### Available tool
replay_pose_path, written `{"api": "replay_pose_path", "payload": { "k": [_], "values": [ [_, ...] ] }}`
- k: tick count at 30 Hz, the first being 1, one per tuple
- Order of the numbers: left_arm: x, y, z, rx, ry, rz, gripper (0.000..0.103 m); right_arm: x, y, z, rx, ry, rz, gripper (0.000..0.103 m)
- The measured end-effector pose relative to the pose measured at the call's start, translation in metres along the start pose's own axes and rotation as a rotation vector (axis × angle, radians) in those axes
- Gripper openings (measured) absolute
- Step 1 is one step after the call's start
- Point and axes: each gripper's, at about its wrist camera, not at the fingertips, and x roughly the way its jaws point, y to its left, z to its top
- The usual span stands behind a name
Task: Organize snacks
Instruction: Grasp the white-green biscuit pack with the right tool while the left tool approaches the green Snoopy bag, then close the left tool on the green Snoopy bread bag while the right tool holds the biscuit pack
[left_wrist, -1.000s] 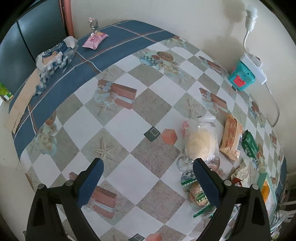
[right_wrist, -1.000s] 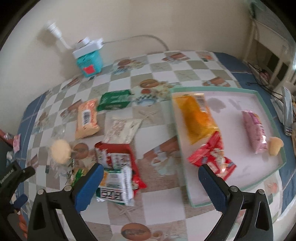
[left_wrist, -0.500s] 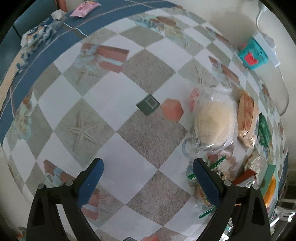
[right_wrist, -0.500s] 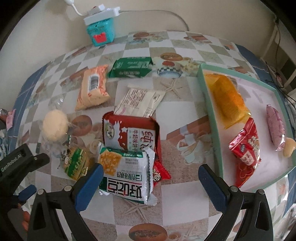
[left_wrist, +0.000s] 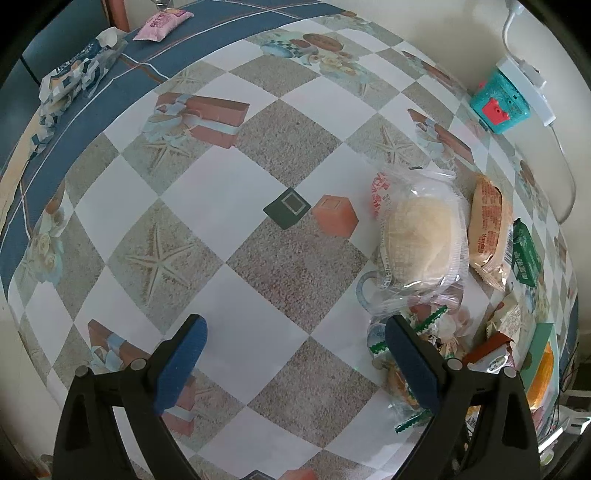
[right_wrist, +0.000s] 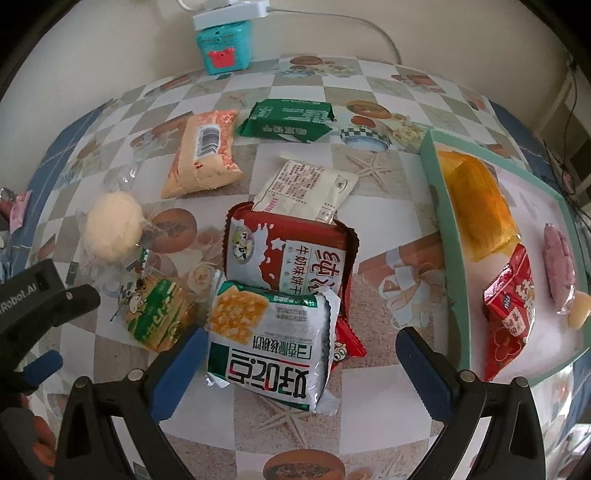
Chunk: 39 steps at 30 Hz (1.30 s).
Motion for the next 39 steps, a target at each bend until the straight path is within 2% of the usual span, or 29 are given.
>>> {"api": "replay_pose_path", "payload": {
  "k": [9, 16, 20, 26, 28, 30, 39],
  "values": [
    [-0.009, -0.005, -0.004, 0.017, -0.007, -0.001, 0.097, 0.010, 0.003, -0.004, -0.023, 0.030, -0.006, 0.103],
    [-0.008, -0.011, -0.007, 0.040, 0.007, -0.029, 0.097, 0.008, -0.015, -0.002, 0.022, 0.030, -0.013, 0.103],
    [-0.008, -0.022, -0.011, 0.068, 0.020, -0.059, 0.097, 0.002, -0.028, 0.000, 0.048, 0.009, 0.018, 0.101],
    [-0.007, -0.036, -0.017, 0.115, 0.027, -0.061, 0.097, 0.004, -0.038, 0.002, 0.086, 0.023, 0.114, 0.080],
    [-0.008, -0.040, -0.019, 0.126, 0.025, -0.058, 0.097, 0.002, -0.038, -0.001, 0.096, 0.024, 0.137, 0.075],
    [-0.009, -0.043, -0.020, 0.134, 0.024, -0.057, 0.097, 0.000, -0.042, -0.002, 0.099, 0.020, 0.148, 0.066],
    [-0.001, -0.063, -0.022, 0.163, 0.030, -0.065, 0.097, -0.006, -0.059, 0.001, 0.141, 0.011, 0.175, 0.063]
  ]
}}
